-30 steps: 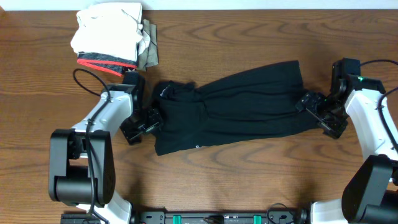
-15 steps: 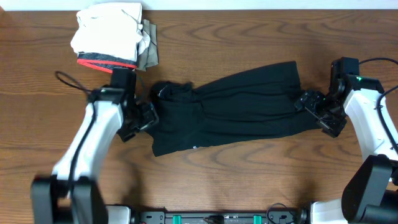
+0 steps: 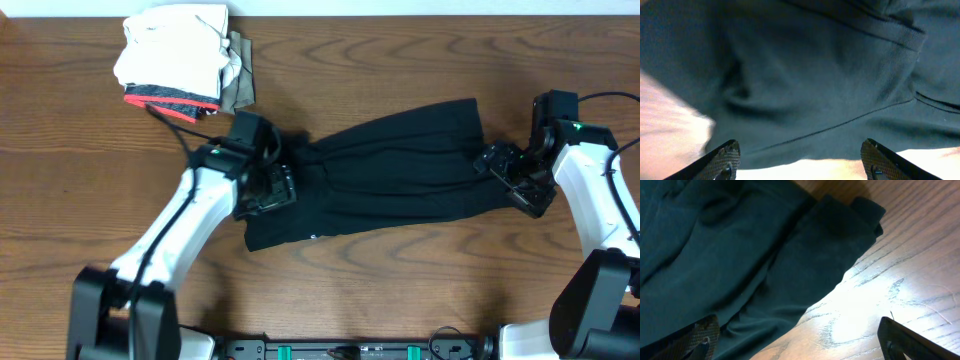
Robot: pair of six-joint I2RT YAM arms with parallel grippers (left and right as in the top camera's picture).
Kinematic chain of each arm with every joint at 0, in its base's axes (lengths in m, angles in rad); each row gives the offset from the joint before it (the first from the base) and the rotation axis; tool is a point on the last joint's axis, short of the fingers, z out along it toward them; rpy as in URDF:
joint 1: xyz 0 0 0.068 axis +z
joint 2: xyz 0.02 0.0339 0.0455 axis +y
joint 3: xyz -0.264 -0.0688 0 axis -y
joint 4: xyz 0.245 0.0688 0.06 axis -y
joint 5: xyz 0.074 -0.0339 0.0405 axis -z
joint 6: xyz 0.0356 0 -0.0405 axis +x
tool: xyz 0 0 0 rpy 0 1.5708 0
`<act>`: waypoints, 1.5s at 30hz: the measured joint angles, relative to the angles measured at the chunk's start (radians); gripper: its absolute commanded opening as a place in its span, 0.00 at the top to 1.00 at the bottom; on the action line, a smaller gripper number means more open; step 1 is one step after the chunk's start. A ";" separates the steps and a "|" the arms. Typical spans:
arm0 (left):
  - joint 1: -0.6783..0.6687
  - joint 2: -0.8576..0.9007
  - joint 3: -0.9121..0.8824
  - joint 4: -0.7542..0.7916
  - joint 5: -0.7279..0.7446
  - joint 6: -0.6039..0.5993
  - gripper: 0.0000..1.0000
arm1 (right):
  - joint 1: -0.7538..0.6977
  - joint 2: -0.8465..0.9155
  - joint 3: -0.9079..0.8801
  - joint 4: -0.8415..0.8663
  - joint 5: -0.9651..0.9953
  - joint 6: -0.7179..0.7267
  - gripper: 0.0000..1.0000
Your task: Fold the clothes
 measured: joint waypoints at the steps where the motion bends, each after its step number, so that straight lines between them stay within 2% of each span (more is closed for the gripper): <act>1: -0.003 0.023 0.000 0.013 0.014 0.000 0.21 | 0.000 0.000 0.000 0.000 -0.001 0.000 0.01; 10: -0.008 0.191 0.000 0.044 0.067 -0.003 0.21 | 0.001 0.000 0.000 0.005 0.015 0.039 0.01; 18: -0.007 0.197 0.000 0.045 0.042 -0.014 0.21 | 0.001 0.008 0.000 0.006 0.068 0.118 0.01; 26: 0.035 0.197 0.000 0.039 0.032 -0.029 0.20 | 0.001 0.148 0.000 0.020 0.081 0.149 0.06; 31: 0.057 0.197 0.000 0.021 0.031 -0.029 0.21 | 0.001 0.182 -0.001 0.046 0.081 0.156 0.17; 37: 0.058 0.197 0.000 0.018 0.031 -0.029 0.21 | 0.001 0.182 -0.001 0.071 0.084 0.159 0.52; 39: 0.058 0.197 0.000 0.018 0.032 -0.029 0.20 | 0.001 0.182 -0.001 0.071 0.087 0.161 0.52; 45: 0.058 0.197 0.000 0.018 0.031 -0.029 0.21 | 0.001 0.182 -0.001 0.079 0.090 0.161 0.43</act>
